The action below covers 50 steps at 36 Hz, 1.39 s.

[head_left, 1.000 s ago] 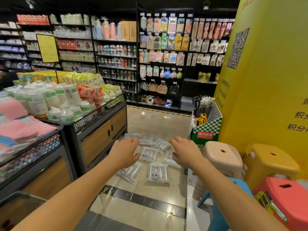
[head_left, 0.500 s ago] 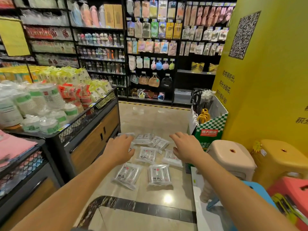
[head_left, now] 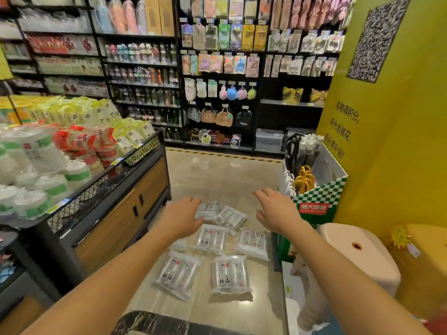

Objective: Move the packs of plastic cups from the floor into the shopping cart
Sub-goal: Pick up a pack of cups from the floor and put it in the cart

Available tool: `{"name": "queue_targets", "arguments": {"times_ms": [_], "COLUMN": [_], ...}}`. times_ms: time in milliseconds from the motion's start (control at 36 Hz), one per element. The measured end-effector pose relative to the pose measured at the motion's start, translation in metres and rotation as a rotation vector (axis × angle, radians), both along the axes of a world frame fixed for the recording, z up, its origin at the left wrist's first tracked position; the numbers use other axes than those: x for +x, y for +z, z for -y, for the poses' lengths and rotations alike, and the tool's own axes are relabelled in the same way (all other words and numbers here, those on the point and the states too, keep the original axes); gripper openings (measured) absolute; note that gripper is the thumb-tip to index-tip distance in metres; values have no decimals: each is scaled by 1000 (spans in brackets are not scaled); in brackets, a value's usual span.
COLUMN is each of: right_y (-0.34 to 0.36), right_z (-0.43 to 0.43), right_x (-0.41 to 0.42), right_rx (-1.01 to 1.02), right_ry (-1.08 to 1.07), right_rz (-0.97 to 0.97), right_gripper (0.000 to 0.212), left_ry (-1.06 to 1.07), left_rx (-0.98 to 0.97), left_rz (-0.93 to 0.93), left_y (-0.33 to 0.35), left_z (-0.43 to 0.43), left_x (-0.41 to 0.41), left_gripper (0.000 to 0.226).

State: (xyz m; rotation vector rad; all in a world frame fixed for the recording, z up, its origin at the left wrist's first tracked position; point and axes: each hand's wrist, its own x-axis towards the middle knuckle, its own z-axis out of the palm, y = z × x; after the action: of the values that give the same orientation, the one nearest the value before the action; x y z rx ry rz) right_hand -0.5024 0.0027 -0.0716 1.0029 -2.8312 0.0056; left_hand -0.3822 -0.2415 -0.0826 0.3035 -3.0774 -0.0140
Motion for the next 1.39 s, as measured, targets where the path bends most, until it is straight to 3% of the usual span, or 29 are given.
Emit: {"name": "queue_targets", "arguments": {"times_ms": [444,806,1056,1389], "right_y": [-59,-194,-393,-764], "right_z": [38,112,124,109], "right_x": [-190,-336,-402,-416], "right_rx": [58,111,149,162], "right_ry": [3,-112,-139,-150], "right_rz": [139,325,532,755], "right_gripper": [57,57,60,66], "left_ry": [39,15,88,172], "left_rx": [170,368,472,572], "left_rz": [34,176,302,440], "left_y": [-50,-207,-396,-750], "left_z": [36,118,130,114], "left_x": [-200,-362,-421,-428], "left_gripper": [52,52,57,62]}}
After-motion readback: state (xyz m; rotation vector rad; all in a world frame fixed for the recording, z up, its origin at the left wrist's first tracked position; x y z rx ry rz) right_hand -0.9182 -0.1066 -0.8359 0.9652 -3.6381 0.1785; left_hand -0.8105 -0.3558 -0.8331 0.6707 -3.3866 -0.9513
